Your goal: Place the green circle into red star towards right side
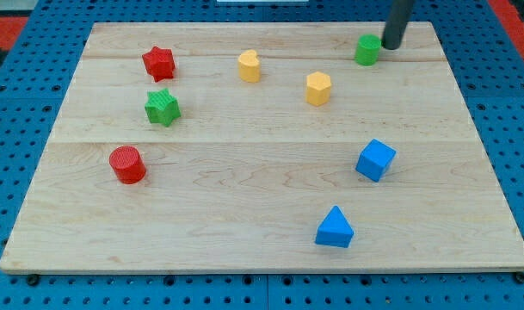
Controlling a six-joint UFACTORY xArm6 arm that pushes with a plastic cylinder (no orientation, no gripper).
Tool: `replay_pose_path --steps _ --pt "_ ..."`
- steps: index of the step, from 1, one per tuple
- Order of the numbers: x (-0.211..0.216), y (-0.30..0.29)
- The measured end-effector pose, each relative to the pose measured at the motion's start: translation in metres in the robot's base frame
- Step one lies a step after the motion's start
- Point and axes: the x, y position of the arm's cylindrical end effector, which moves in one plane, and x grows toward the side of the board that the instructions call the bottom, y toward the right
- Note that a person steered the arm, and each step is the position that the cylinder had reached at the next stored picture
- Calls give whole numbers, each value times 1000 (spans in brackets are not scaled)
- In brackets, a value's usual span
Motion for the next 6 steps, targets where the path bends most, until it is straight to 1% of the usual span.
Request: replay_pose_path --steps 1,2,3,4,5,6 --pt "0 -38" --pt "0 3" --pt "9 1" --pt "27 -33" --pt "24 -81" --pt "22 -104"
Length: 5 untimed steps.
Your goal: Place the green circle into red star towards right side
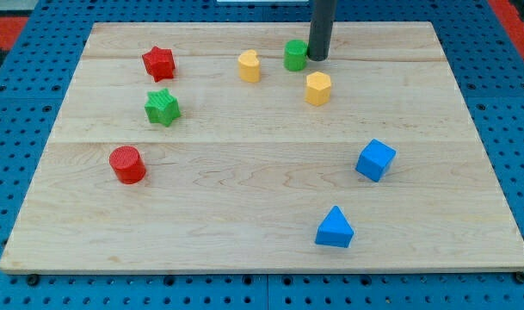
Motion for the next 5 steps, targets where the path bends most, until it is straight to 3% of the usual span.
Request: replay_pose_path --steps 2,4,5 --pt "-2 -50" --pt "1 -152" --pt "1 -161"
